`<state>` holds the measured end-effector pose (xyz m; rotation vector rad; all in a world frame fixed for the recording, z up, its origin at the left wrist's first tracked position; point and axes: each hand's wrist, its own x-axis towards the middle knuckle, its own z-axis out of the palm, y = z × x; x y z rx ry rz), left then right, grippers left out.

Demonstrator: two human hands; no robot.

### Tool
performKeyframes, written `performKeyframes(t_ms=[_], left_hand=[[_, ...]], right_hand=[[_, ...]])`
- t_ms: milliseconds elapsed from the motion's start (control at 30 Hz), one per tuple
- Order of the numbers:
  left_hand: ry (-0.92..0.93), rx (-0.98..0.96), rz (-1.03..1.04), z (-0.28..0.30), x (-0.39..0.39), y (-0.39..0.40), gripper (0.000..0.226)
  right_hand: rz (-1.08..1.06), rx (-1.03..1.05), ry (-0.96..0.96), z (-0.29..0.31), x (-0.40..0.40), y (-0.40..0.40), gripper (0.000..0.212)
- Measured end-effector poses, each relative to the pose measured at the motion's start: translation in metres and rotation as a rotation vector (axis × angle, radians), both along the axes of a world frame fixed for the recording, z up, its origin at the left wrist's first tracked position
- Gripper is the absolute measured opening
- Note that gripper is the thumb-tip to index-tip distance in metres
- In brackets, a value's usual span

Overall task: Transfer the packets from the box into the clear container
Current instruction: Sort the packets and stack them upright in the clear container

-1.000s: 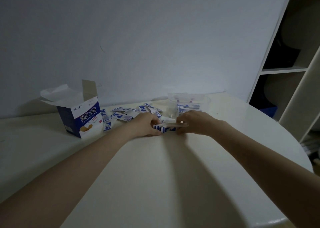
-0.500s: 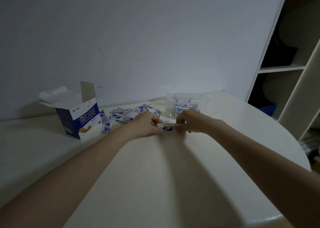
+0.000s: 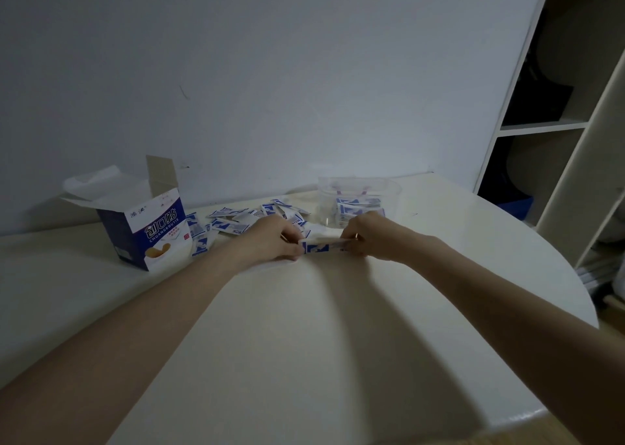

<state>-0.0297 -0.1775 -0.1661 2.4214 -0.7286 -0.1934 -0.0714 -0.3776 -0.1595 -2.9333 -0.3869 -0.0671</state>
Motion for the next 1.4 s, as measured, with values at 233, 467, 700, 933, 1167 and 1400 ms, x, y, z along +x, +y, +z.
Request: performKeyframes(t_ms=[233, 467, 700, 933, 1167, 1400], left_hand=[[0.197, -0.556, 0.157, 0.043, 0.016, -0.013, 0.014], [0.043, -0.441, 0.316, 0.067, 0.054, -0.076, 0.018], [-0.189, 0.231, 0.322, 0.057, 0.07, -0.113, 0.03], [-0.251, 0.464, 0.186, 0.053, 0.071, -0.119, 0.02], [-0.353, 0.614, 0.141, 0.054, 0.067, -0.123, 0.033], [-0.328, 0.616, 0.16, 0.059, 0.06, -0.125, 0.031]], right_hand=[[-0.125, 0.527, -0.228, 0.04, 0.014, -0.021, 0.014], [-0.398, 0.527, -0.244, 0.076, 0.044, -0.042, 0.015], [-0.543, 0.205, -0.012, 0.06, 0.073, -0.051, 0.027], [-0.548, -0.008, 0.044, 0.052, 0.076, -0.044, 0.013], [-0.512, -0.121, 0.07, 0.056, 0.073, -0.039, 0.014], [-0.521, 0.017, 0.024, 0.069, 0.06, -0.043, 0.023]])
